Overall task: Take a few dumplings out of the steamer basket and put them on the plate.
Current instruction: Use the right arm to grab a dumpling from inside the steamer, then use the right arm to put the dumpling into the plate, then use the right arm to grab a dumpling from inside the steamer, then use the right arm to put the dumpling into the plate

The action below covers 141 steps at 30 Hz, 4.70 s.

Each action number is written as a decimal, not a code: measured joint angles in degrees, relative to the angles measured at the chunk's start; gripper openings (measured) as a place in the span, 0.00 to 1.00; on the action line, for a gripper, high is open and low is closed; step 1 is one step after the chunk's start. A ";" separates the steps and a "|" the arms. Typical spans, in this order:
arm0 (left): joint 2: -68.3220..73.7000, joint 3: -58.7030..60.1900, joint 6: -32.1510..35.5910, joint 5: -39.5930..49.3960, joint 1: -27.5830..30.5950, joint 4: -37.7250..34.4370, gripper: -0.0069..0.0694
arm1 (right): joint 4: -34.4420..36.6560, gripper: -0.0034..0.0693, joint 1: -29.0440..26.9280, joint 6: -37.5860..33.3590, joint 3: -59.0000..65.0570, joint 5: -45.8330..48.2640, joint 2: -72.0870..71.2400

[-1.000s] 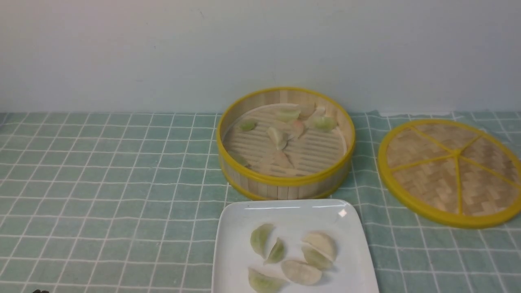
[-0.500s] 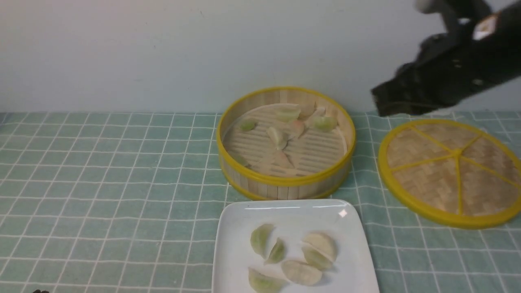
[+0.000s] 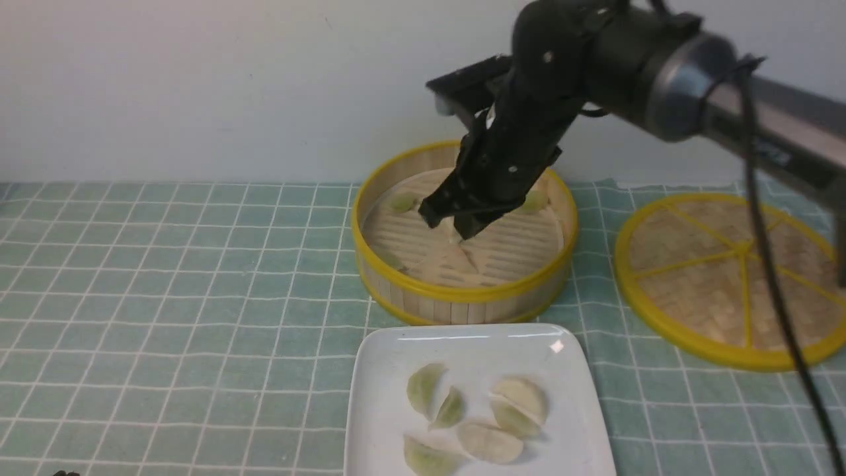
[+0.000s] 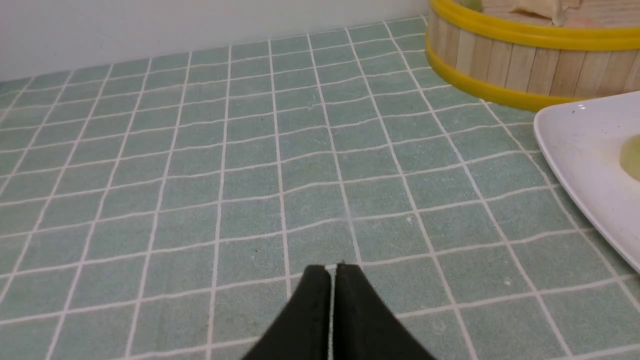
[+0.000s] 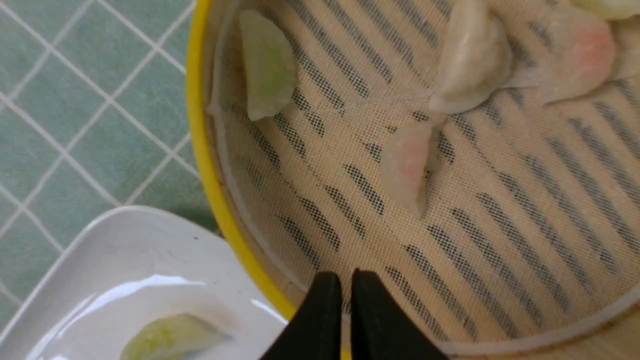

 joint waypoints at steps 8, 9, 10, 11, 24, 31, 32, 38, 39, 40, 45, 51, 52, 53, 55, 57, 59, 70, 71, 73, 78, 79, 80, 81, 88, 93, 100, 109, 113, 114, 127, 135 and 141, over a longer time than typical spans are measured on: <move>0.00 0.00 0.00 0.00 0.00 0.00 0.08 | -4.04 0.43 0.46 4.81 -16.28 1.06 13.77; 0.00 0.00 0.00 0.00 0.00 0.00 0.08 | -5.06 0.47 0.46 5.87 -16.98 1.06 14.84; 0.00 0.00 0.00 0.00 0.00 0.00 0.08 | -6.49 0.52 0.46 7.36 -17.27 1.06 15.68; 0.00 0.00 0.00 0.00 0.00 0.00 0.08 | -7.91 0.56 0.46 8.58 -17.33 1.12 16.40; 0.00 0.00 0.00 0.00 0.00 0.00 0.08 | -5.76 0.26 0.51 10.81 -17.39 1.30 19.12; 0.00 0.00 0.00 0.05 0.00 0.00 0.08 | -2.43 0.28 0.58 9.95 -13.36 1.53 8.53; 0.00 0.00 0.00 0.05 0.00 0.00 0.08 | -1.76 0.28 0.73 9.50 -11.30 1.49 5.43; 0.00 0.00 0.00 0.05 0.00 0.00 0.08 | 0.47 0.28 3.60 7.42 6.04 1.33 -9.53; 0.00 0.00 0.00 0.05 0.00 0.00 0.08 | 0.90 0.28 4.22 7.22 9.74 1.39 -11.09; 0.00 0.00 0.00 0.05 0.00 0.00 0.08 | 1.27 0.28 4.80 7.13 13.27 1.44 -12.25; 0.00 0.00 0.00 0.05 0.00 0.00 0.08 | 2.22 0.28 5.82 7.09 24.60 1.49 -13.27; 0.00 0.00 0.00 0.05 0.00 0.00 0.08 | 1.79 0.31 5.82 7.09 28.74 -3.48 -9.58; 0.00 0.00 0.00 0.05 0.00 0.00 0.08 | 1.79 0.36 5.82 6.89 28.53 -5.40 -8.49; 0.00 0.00 0.00 0.05 0.00 0.00 0.08 | 1.79 0.44 5.82 6.89 28.00 -6.33 -7.88; 0.00 0.00 0.00 0.05 0.00 0.00 0.08 | 1.79 0.55 5.82 6.89 26.96 -6.82 -7.69; 0.00 0.00 0.00 0.05 0.00 0.00 0.08 | 1.79 0.67 5.82 6.89 24.79 -6.52 -7.69; 0.00 0.00 0.00 0.05 0.00 0.00 0.08 | 1.44 0.77 5.82 6.89 22.20 -5.88 -7.69; 0.00 0.00 0.00 0.05 0.00 0.00 0.08 | -5.76 0.85 2.62 9.32 -1.33 -8.88 0.82; 0.00 0.00 0.00 0.05 0.00 0.00 0.08 | -5.76 0.85 2.05 9.32 -3.19 -8.88 2.40; 0.00 0.00 0.00 0.05 0.00 0.00 0.08 | -6.20 0.85 0.65 9.32 -6.42 -8.88 6.62; 0.00 0.00 0.00 0.05 0.00 0.00 0.08 | -6.38 0.85 -1.26 9.92 -11.40 -9.17 12.93; 0.00 0.00 0.00 0.05 0.00 0.00 0.08 | -6.44 0.85 -1.71 9.98 -12.90 -9.68 14.83; 0.00 0.00 0.00 0.05 0.00 0.00 0.08 | -6.44 0.85 -1.70 9.98 -13.00 -9.95 15.23; 0.00 0.00 0.00 0.05 0.00 0.00 0.08 | -6.38 0.85 -1.89 9.93 -13.51 -10.85 16.28; 0.00 0.00 0.00 0.05 0.00 0.00 0.08 | -6.33 0.76 -1.89 9.72 -13.81 -14.67 19.31; 0.00 0.00 0.00 0.05 0.00 0.00 0.08 | -6.45 0.41 -1.89 9.72 -15.52 -11.79 19.64; 0.00 0.00 0.00 0.05 0.00 -0.05 0.08 | -4.52 0.44 -1.89 9.17 -24.90 1.14 17.41; 0.00 0.00 0.00 0.05 0.00 -0.05 0.08 | 4.05 0.44 -0.35 5.99 -4.82 1.41 -4.09; 0.00 0.00 0.00 0.05 0.00 -0.05 0.08 | 2.64 0.44 2.20 5.49 14.38 1.45 -14.55; 0.00 0.00 0.00 0.05 0.00 -0.05 0.08 | 2.64 0.44 2.40 5.49 19.69 1.45 -16.50; 0.00 0.00 0.00 0.05 0.00 -0.05 0.08 | -4.39 0.45 2.54 14.88 40.44 -11.06 -14.89; 0.00 0.00 0.00 0.05 0.00 -0.05 0.08 | -4.64 0.76 2.54 13.23 37.38 -3.68 -16.03; 0.00 0.00 0.00 0.05 0.00 -0.05 0.08 | -7.96 0.53 2.54 13.02 35.73 -0.14 -29.41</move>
